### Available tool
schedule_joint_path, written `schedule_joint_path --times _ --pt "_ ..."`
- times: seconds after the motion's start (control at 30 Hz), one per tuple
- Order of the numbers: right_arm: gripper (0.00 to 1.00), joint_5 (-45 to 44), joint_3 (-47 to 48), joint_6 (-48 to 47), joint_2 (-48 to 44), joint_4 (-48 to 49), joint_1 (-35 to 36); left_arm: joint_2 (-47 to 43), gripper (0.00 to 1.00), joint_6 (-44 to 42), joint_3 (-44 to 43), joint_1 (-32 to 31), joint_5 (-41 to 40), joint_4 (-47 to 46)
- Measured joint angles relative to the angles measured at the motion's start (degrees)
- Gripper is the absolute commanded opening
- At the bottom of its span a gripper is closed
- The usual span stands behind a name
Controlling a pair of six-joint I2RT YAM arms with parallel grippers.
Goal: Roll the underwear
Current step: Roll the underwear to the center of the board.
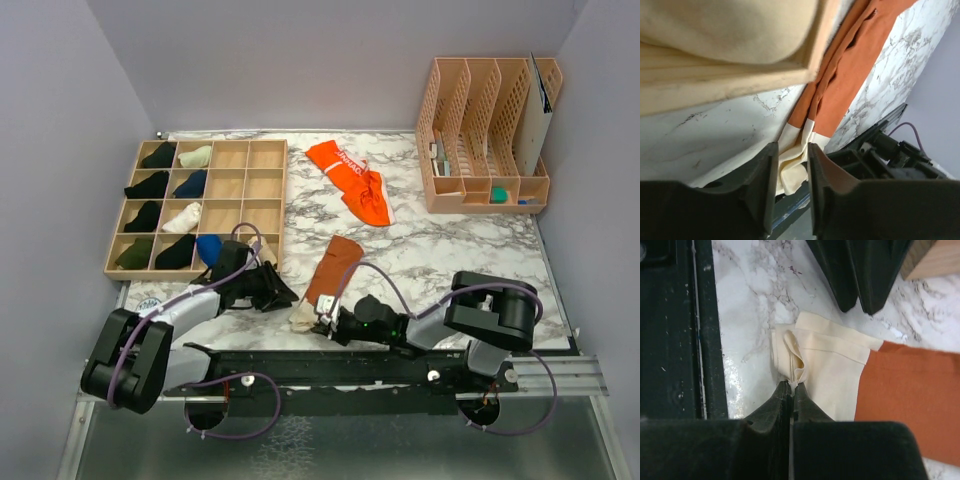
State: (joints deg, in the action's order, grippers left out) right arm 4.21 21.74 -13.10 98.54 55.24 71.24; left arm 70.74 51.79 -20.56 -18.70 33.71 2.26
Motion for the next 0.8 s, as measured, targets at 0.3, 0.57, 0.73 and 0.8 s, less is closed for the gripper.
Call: schedule_joint_path --times 0.3,0.57,0.73,0.8 --pt "0.0 11.1 -5.0 26.8 1.1 9.2 -10.6 -8.8 0.48 -0.9 0.6 0.0 -1.2 1.0" --pt "0.0 19.3 -6.4 49.1 9.1 21.6 -18.6 -14.2 0.49 -2.7 4.7 -0.7 -1.2 0.5" --pt "0.0 22.4 -5.9 62.3 14.9 27.6 -22.5 -14.5 0.51 -3.5 5.0 -4.7 -1.7 0.3" --pt "0.01 22.6 -6.0 66.9 16.0 29.2 -23.9 -14.6 0.52 -3.5 5.3 -6.1 -2.3 -0.2"
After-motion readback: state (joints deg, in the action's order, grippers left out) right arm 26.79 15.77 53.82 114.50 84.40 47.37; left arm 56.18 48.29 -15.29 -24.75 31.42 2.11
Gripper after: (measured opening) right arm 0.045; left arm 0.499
